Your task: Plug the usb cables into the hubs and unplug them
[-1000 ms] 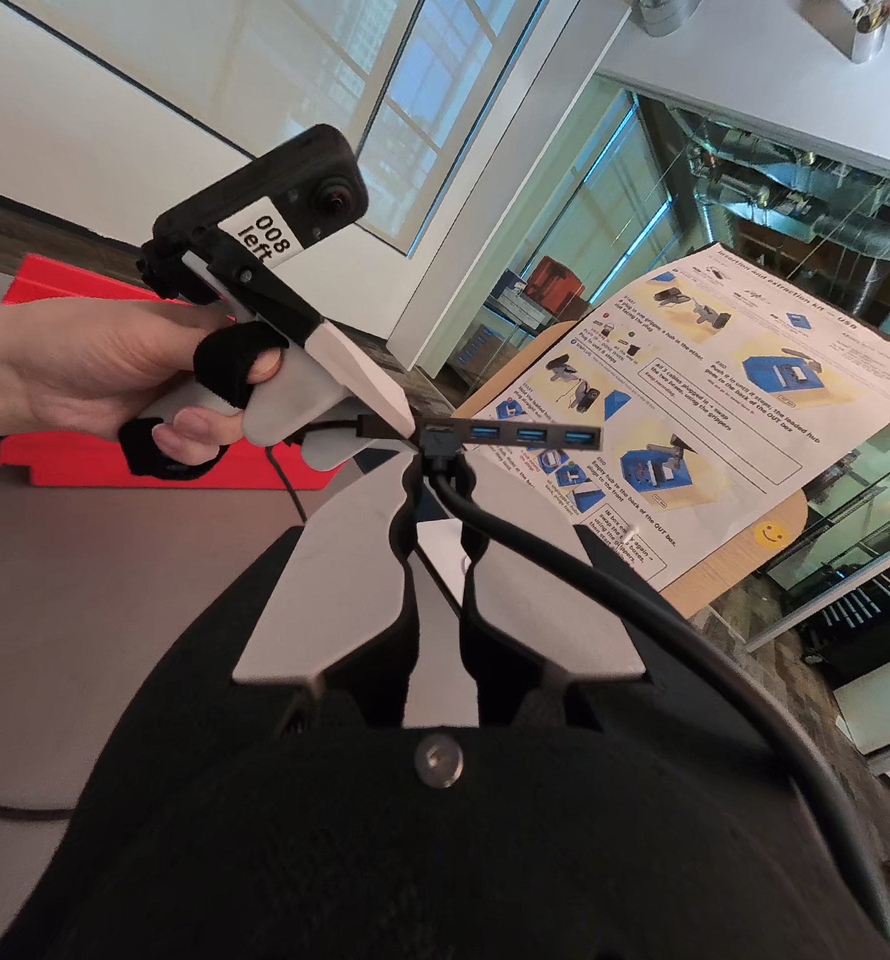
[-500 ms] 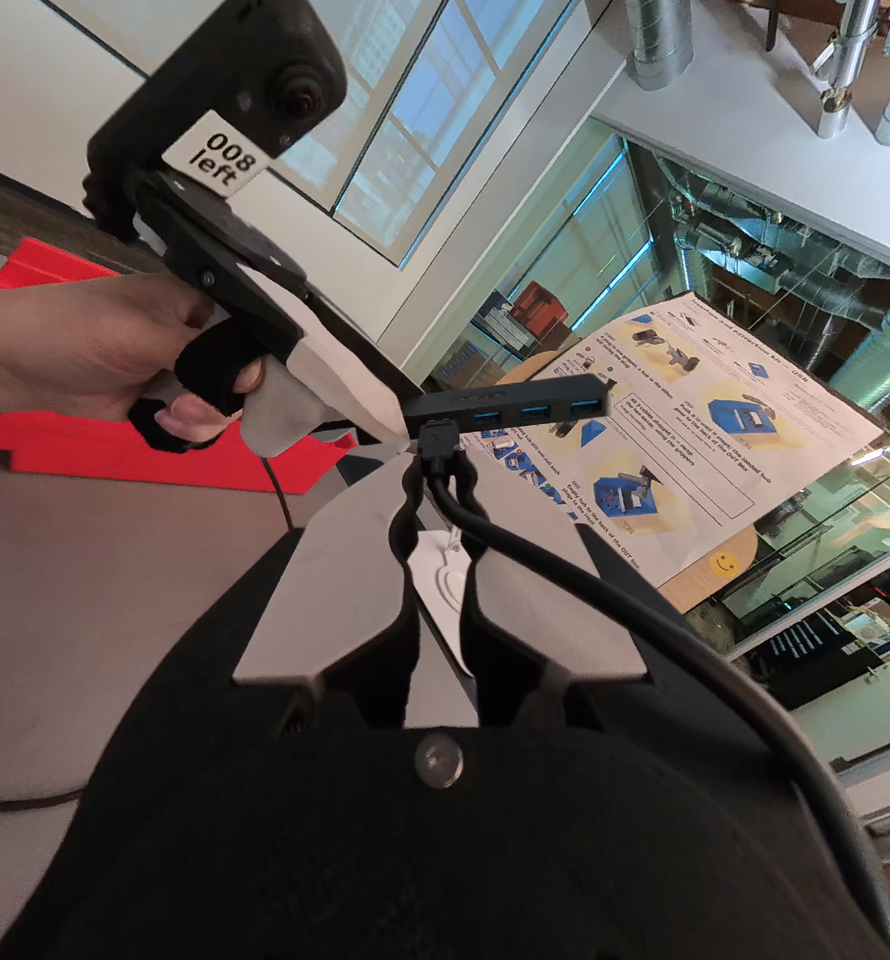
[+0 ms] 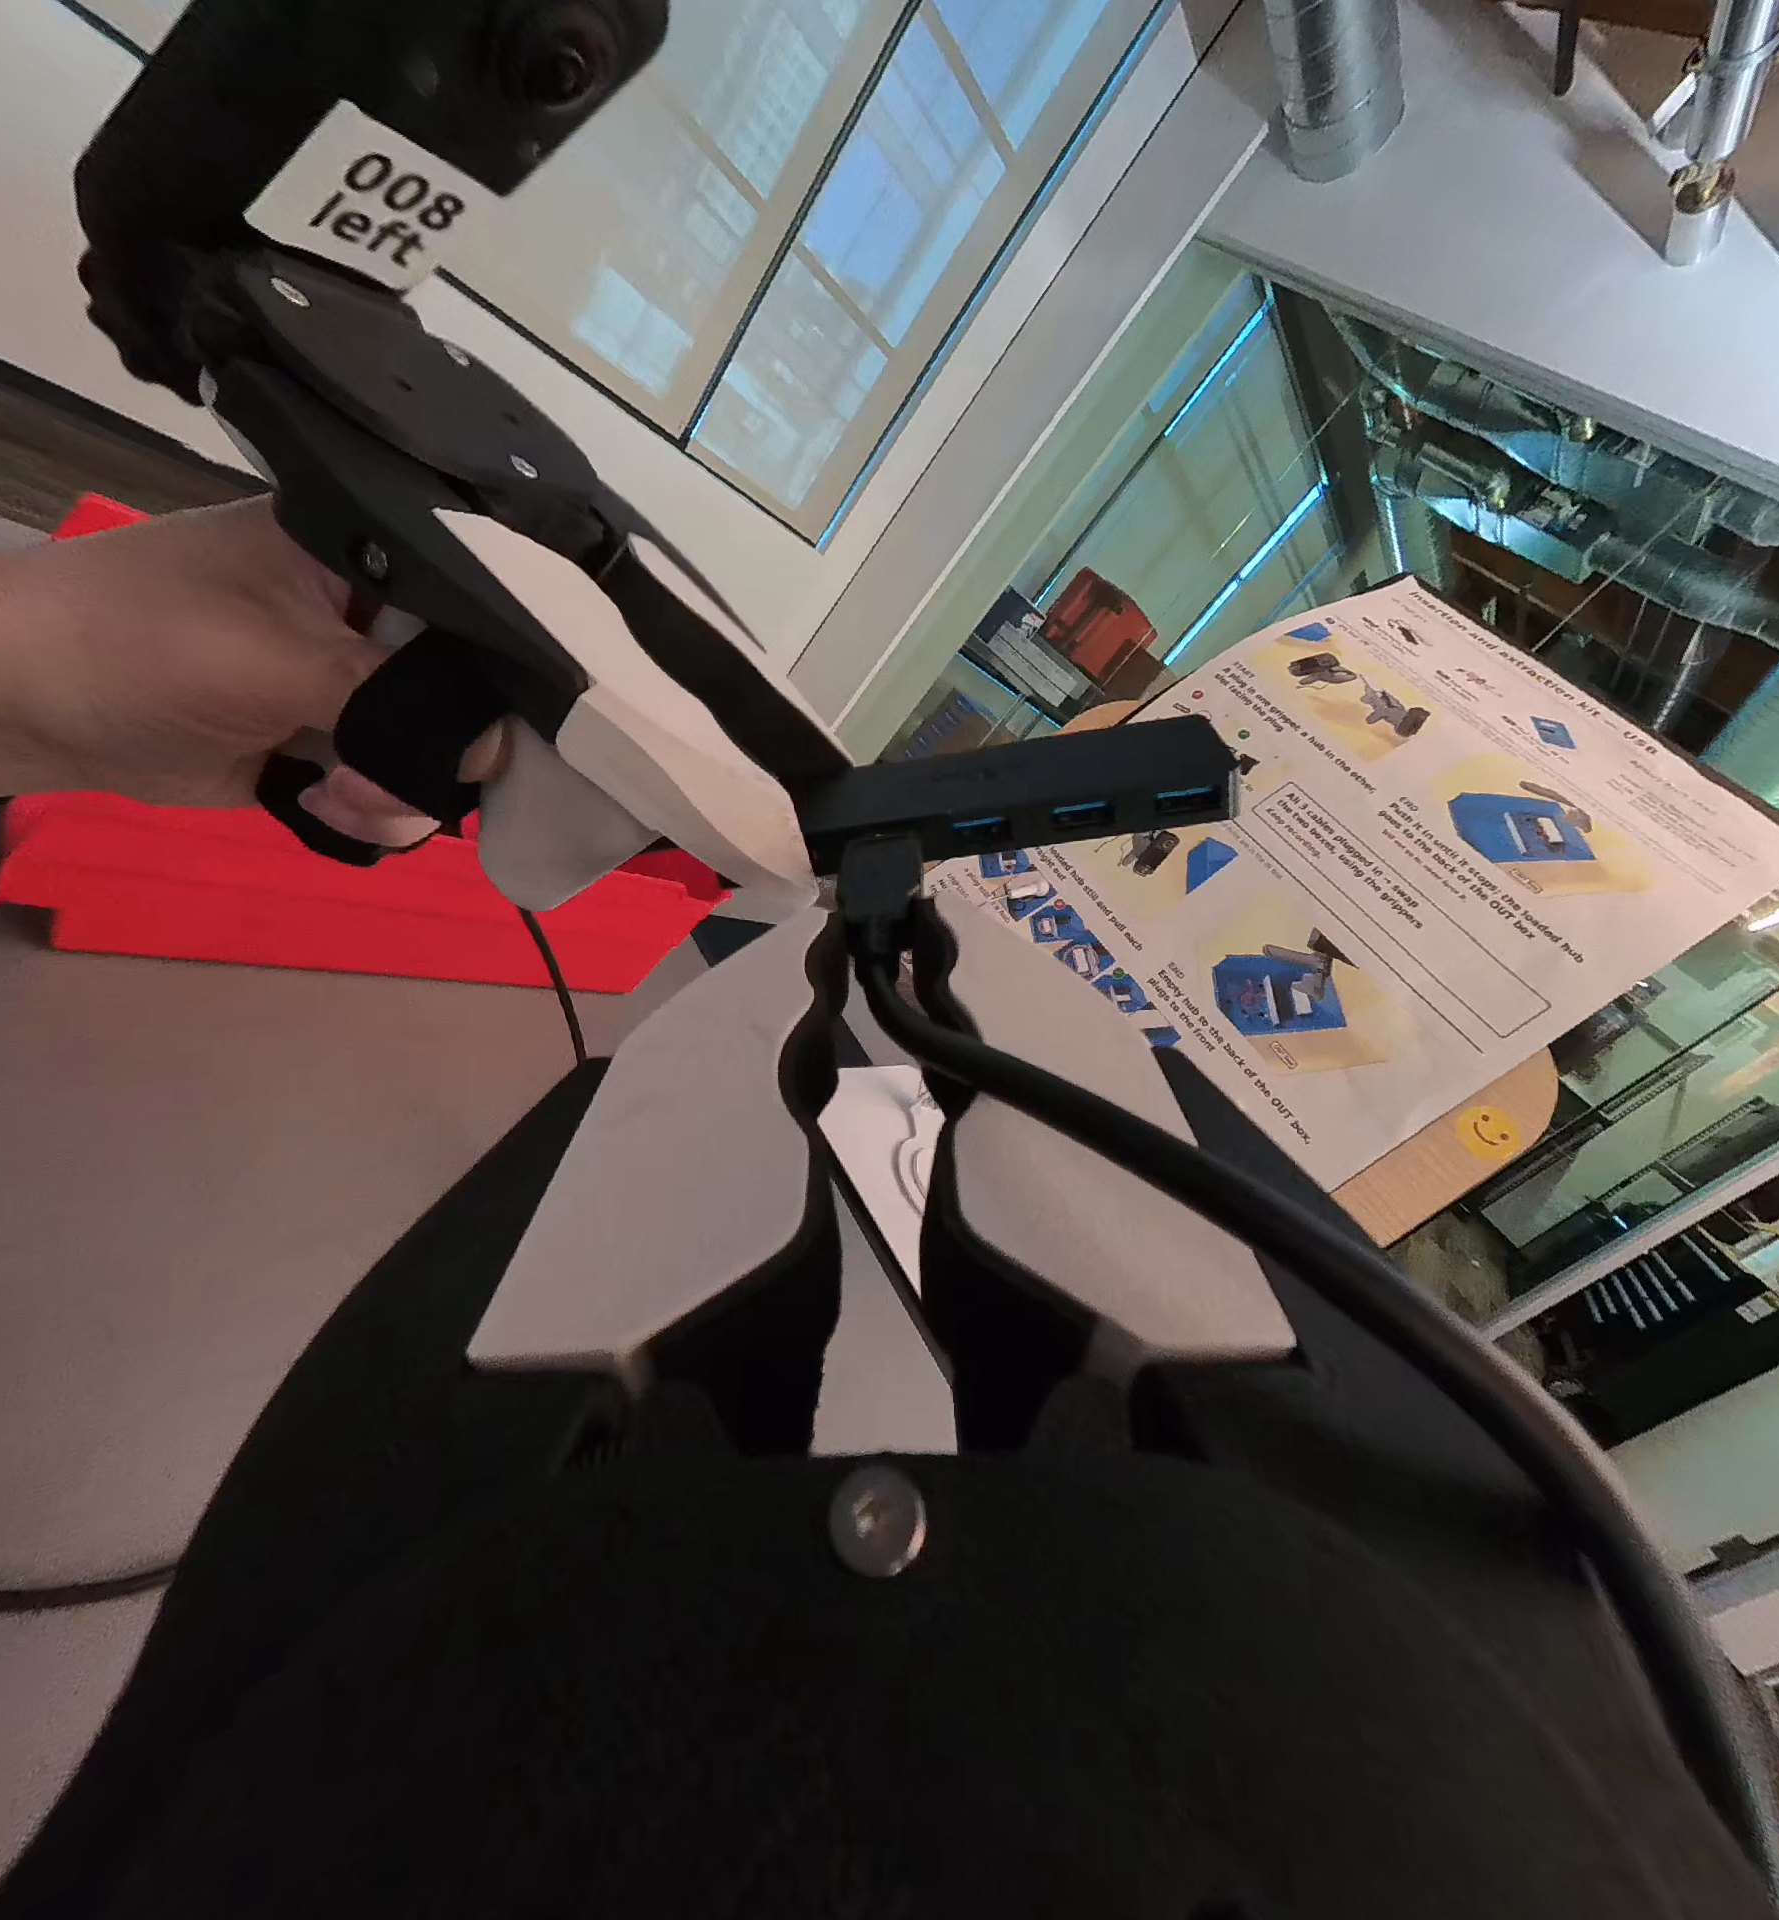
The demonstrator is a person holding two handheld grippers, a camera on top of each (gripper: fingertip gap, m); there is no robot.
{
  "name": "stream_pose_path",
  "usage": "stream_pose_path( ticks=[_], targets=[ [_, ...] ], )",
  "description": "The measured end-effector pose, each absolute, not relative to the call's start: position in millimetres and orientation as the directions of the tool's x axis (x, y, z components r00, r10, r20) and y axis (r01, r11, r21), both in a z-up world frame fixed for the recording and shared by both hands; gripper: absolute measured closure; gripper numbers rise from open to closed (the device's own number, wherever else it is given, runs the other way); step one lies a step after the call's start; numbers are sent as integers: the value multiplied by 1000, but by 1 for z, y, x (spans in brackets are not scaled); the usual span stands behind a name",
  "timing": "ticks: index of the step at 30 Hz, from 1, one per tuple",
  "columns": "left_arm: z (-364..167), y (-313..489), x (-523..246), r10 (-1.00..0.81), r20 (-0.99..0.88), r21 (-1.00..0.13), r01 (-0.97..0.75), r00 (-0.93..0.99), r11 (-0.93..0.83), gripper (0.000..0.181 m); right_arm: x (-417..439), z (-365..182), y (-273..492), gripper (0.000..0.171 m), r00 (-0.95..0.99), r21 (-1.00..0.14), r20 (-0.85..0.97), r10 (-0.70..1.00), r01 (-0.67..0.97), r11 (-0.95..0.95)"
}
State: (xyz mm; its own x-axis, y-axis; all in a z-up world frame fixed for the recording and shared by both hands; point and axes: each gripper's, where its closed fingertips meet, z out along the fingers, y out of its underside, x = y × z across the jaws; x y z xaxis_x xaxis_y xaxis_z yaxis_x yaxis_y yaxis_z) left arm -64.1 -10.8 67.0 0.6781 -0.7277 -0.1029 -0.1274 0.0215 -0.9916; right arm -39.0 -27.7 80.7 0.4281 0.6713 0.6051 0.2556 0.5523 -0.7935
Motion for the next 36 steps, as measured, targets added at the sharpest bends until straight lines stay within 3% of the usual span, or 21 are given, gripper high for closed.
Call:
stream_pose_path(
  ticks=[18,21,25,28,30,36],
  targets=[
    [65,-11,-65,-663,-219,-969,-237,716,64,144,-41,80,-28,158,446,-785,612,653,243,570],
    [58,0,-69,-638,-159,-977,-215,753,-9,145,-44,74,-19,158,469,-796,600,648,265,545],
    [31,23,-82,-609,18,-966,-144,793,-216,145,-43,38,8,151,413,-818,547,728,449,360],
    [-11,43,-105,-542,56,-900,-192,839,-391,145,-29,-18,-2,151,243,-755,327,913,648,98],
    [-44,50,-110,-534,27,-830,-278,845,-483,145,-17,-35,-15,150,174,-705,207,963,708,24],
    [-137,45,-82,-661,-32,-603,-542,750,-586,146,0,-1,-45,151,67,-786,149,986,613,77]
  ],
)
